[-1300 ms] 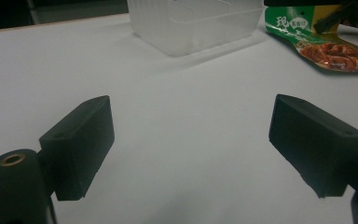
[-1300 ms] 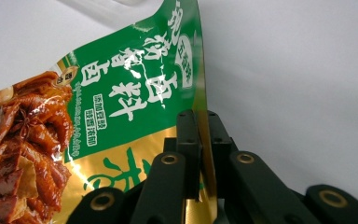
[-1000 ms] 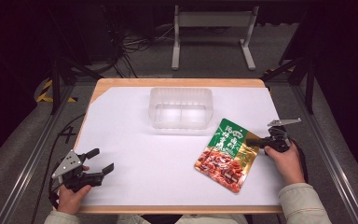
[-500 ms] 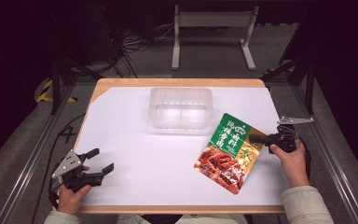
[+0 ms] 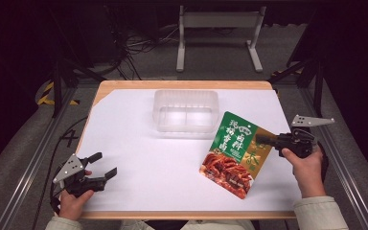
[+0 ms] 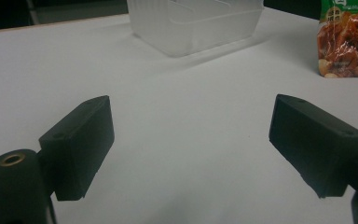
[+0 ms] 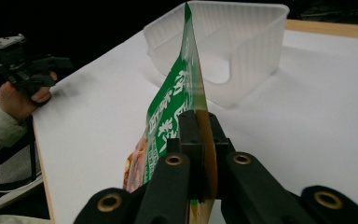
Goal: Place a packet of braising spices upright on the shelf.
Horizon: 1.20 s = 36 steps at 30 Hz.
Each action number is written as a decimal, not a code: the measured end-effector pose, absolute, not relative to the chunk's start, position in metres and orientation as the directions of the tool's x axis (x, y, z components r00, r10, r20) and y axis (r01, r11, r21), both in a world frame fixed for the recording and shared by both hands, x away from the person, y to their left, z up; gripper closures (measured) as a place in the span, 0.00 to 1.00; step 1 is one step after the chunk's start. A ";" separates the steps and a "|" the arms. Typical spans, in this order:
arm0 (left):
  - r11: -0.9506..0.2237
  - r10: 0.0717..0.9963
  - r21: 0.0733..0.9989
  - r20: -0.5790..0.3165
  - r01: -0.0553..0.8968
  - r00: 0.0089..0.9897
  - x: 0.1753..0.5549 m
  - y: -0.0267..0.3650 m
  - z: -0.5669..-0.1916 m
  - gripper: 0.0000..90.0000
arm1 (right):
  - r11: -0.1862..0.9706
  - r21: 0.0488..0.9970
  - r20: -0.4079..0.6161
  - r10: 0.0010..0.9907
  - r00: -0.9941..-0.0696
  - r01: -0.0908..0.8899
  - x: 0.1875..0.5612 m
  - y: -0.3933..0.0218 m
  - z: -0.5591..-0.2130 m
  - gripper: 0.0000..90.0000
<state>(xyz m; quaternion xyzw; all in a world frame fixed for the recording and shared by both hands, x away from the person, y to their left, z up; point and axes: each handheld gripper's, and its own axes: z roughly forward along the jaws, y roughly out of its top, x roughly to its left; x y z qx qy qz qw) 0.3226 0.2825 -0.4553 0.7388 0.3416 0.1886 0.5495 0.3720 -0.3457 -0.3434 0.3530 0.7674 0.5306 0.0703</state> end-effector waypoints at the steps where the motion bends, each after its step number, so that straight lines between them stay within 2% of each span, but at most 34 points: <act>1: -0.160 0.713 0.941 -0.098 0.298 0.694 0.322 0.282 -0.455 0.16 | 0.192 0.868 0.260 0.610 -0.748 0.458 0.370 -0.343 -0.340 1.00; 15: -0.157 0.711 0.942 -0.100 0.297 0.696 0.322 0.283 -0.455 0.16 | 0.260 0.902 0.164 0.531 -0.831 0.344 0.348 -0.311 -0.305 1.00; 25: -0.158 0.711 0.942 -0.100 0.297 0.696 0.322 0.283 -0.455 0.16 | 0.306 0.904 0.090 0.548 -0.831 0.300 0.346 -0.303 -0.288 1.00; 36: -0.159 0.711 0.942 -0.099 0.297 0.696 0.322 0.283 -0.455 0.16 | 0.289 0.912 0.071 0.586 -0.807 0.290 0.354 -0.310 -0.273 1.00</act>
